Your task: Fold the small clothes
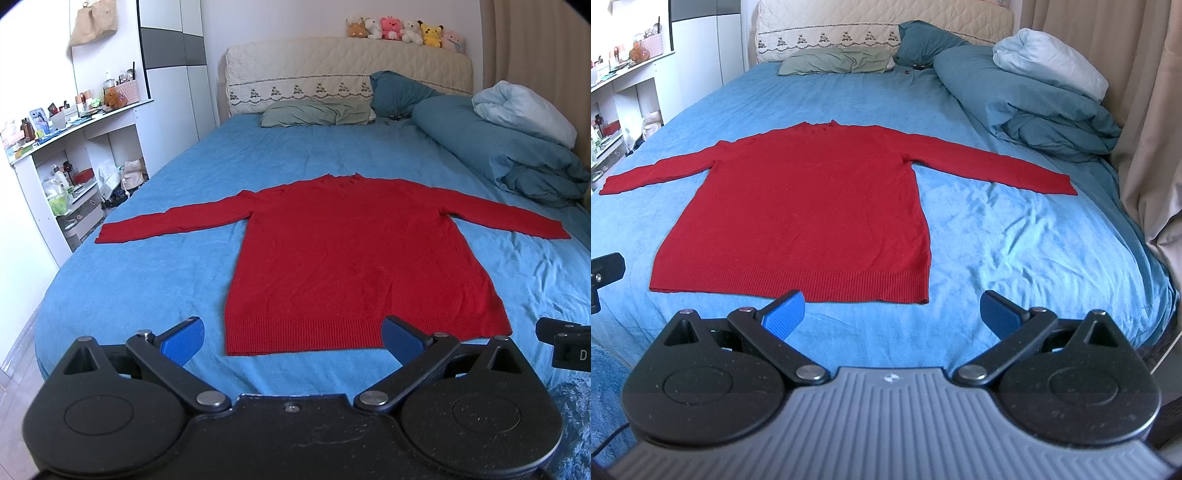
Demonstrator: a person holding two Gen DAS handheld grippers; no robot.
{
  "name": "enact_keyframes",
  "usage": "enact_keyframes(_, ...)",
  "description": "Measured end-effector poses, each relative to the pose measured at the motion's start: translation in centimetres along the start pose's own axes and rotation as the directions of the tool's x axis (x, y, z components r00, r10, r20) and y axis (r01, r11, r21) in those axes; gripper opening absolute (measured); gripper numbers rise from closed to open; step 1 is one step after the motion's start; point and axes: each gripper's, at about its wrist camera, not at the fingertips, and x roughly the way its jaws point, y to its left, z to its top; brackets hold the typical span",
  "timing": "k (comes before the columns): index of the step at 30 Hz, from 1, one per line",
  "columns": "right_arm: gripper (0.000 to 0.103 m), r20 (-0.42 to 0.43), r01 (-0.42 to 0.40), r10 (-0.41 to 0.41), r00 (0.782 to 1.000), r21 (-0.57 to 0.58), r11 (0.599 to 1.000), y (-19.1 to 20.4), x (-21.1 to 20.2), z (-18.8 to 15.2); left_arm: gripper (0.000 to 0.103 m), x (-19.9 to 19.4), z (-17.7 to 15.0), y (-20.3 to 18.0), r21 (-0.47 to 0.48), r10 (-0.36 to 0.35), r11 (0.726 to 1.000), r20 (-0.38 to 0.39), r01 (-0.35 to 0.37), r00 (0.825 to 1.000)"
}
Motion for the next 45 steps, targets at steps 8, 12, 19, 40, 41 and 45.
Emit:
enact_keyframes(8, 0.103, -0.001, -0.001, 0.001, 1.0, 0.002, 1.0, 0.04, 0.12, -0.09, 0.103, 0.05, 0.04, -0.04, 0.0, -0.001, 1.0, -0.001, 0.001, 1.0)
enact_keyframes(12, 0.103, -0.001, -0.002, 0.002, 1.0, 0.002, 1.0, 0.05, 0.06, -0.08, 0.103, 0.0, -0.01, -0.07, 0.001, -0.002, 1.0, 0.0, 0.002, 1.0)
enact_keyframes(19, 0.103, 0.0, -0.002, 0.002, 1.0, 0.003, 1.0, 0.07, 0.11, -0.04, 0.103, 0.0, -0.06, -0.11, 0.001, 0.0, 1.0, 0.001, 0.0, 1.0)
enact_keyframes(40, 0.103, 0.005, -0.007, 0.007, 1.0, 0.002, 1.0, 0.65, -0.18, -0.17, 0.103, -0.3, 0.0, -0.09, -0.001, -0.005, 1.0, 0.006, 0.005, 1.0)
enact_keyframes(41, 0.103, 0.005, -0.008, 0.008, 1.0, 0.001, 1.0, 0.71, -0.19, -0.13, 0.103, -0.3, 0.0, -0.09, -0.001, -0.005, 1.0, 0.006, 0.005, 1.0)
enact_keyframes(45, 0.103, 0.005, -0.008, 0.008, 1.0, 0.002, 1.0, 0.69, -0.21, -0.09, 0.103, -0.39, 0.04, -0.01, -0.006, -0.006, 1.0, 0.006, 0.006, 1.0)
